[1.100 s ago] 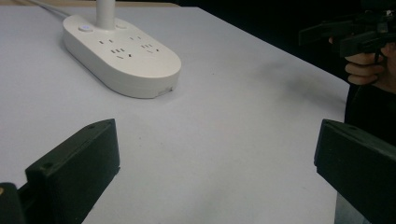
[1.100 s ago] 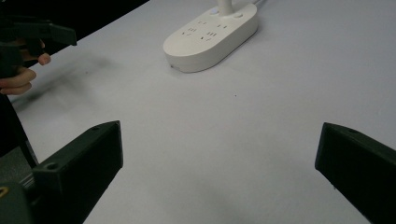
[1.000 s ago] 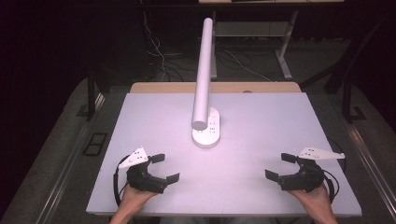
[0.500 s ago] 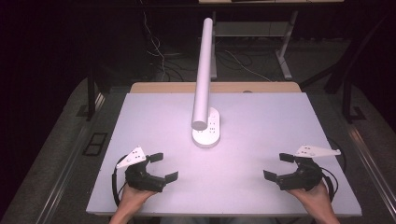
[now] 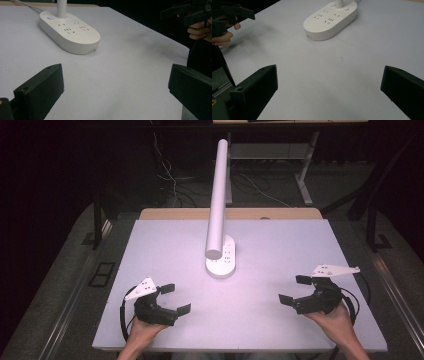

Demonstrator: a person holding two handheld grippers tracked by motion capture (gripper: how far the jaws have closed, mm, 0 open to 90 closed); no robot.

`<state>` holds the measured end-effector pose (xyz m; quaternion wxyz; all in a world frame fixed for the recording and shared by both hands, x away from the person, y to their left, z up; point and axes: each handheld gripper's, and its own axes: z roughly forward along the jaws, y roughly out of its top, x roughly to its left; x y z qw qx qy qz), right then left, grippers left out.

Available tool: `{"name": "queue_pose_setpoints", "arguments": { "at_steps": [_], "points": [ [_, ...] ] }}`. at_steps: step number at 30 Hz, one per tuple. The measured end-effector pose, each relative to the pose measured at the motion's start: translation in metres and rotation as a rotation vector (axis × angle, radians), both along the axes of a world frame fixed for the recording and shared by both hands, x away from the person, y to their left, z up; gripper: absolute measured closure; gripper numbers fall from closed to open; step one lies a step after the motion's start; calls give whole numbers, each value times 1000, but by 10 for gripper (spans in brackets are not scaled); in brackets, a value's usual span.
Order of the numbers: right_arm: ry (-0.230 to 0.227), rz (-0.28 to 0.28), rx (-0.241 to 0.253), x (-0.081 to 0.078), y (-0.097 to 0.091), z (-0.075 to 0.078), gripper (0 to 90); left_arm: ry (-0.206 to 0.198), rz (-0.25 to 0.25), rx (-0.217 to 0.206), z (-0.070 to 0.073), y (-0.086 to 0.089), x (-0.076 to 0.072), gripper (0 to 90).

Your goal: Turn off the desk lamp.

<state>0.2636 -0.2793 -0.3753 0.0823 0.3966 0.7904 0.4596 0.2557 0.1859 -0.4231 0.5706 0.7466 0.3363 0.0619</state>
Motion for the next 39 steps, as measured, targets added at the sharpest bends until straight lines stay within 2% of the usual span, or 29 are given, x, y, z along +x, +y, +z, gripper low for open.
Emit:
{"name": "queue_pose_setpoints", "arguments": {
  "at_steps": [13,39],
  "points": [
    [20,22,-23,17,9,7,9,6,-3,-2,-1,0,1,0],
    [16,82,-49,56,36,32,10,0,-8,-3,-1,0,2,0]
  ]
}}
